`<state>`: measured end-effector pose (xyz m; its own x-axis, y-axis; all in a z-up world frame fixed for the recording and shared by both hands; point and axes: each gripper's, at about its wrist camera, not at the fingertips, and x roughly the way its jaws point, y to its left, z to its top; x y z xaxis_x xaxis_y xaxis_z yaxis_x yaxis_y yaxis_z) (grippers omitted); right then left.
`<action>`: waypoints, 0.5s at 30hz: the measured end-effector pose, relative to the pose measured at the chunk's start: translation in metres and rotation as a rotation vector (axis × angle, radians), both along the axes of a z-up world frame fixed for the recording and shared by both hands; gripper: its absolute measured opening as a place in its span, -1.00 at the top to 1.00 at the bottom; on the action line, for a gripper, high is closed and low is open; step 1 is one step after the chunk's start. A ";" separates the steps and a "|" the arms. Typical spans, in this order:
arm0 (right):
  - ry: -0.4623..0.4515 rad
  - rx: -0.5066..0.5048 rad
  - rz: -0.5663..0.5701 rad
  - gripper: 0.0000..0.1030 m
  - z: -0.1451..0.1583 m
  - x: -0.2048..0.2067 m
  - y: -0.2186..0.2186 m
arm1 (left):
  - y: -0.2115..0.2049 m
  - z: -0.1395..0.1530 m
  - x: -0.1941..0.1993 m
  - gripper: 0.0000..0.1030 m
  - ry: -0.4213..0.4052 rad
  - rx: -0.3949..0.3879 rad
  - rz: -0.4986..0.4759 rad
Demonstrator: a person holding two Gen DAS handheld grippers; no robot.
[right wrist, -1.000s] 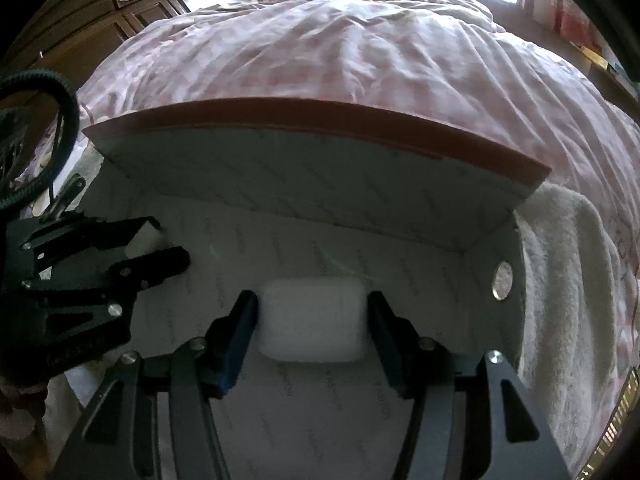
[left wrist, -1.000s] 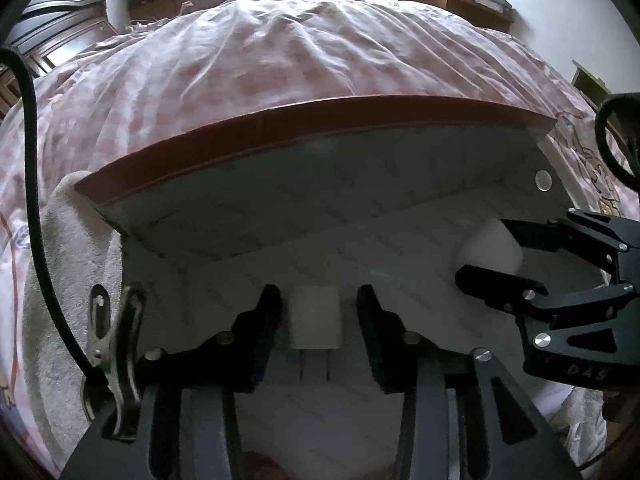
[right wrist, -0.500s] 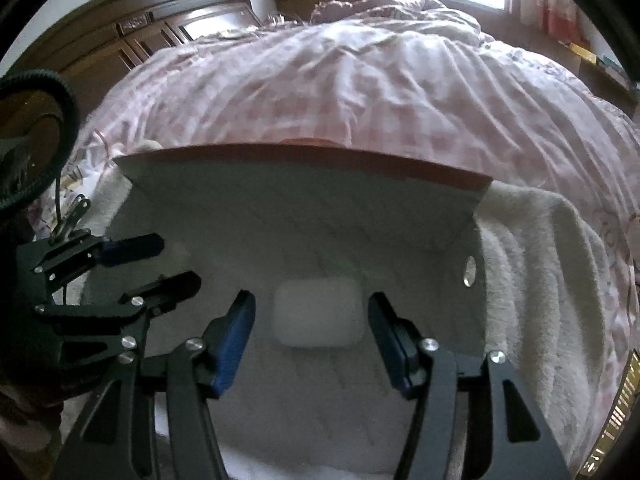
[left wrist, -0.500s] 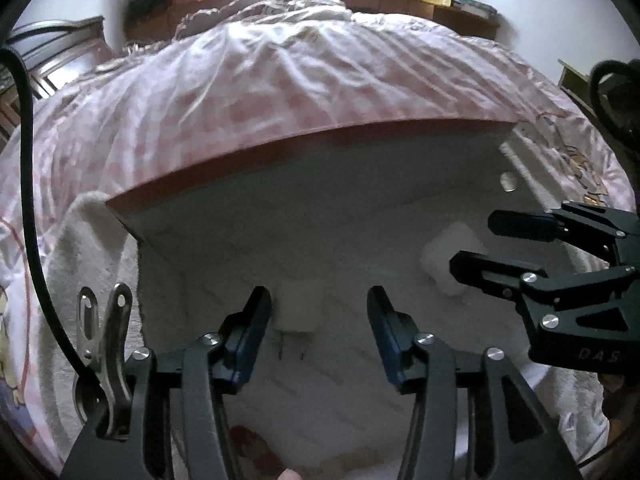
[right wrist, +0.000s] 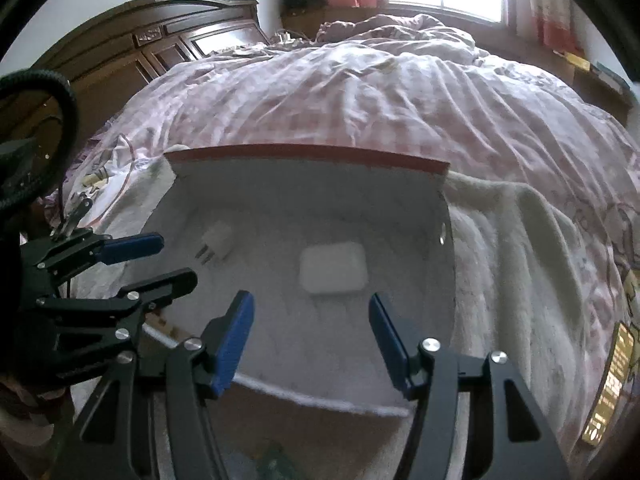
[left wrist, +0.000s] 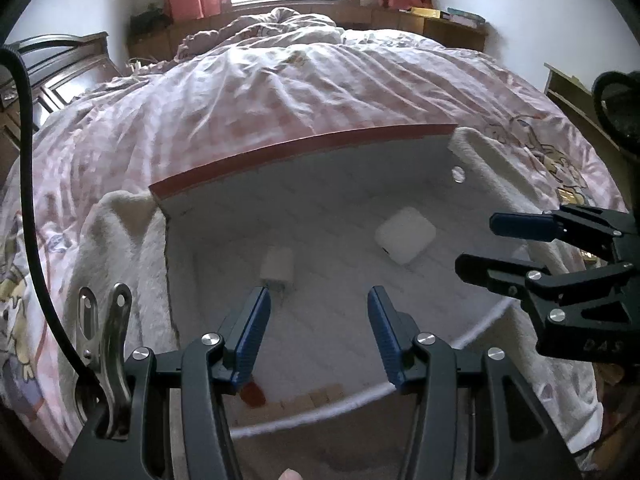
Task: Organize rigid objects
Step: 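Withdraw both tools from the box back toward the remaining items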
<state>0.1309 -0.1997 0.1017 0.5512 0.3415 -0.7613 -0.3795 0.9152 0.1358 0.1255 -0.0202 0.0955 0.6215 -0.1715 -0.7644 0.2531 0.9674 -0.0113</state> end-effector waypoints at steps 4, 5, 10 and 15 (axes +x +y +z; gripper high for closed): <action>-0.004 0.010 -0.008 -0.23 0.000 -0.020 -0.004 | -0.001 0.003 -0.020 0.00 -0.011 -0.011 -0.003; -0.002 0.012 -0.010 -0.23 -0.001 -0.025 -0.005 | -0.001 0.003 -0.025 0.00 -0.011 -0.013 -0.002; 0.012 0.044 -0.032 -0.23 -0.007 -0.049 -0.014 | -0.004 -0.004 -0.048 0.00 0.004 -0.018 0.000; 0.027 0.085 -0.047 -0.23 -0.013 -0.070 -0.021 | -0.003 -0.010 -0.067 0.00 0.010 -0.034 0.011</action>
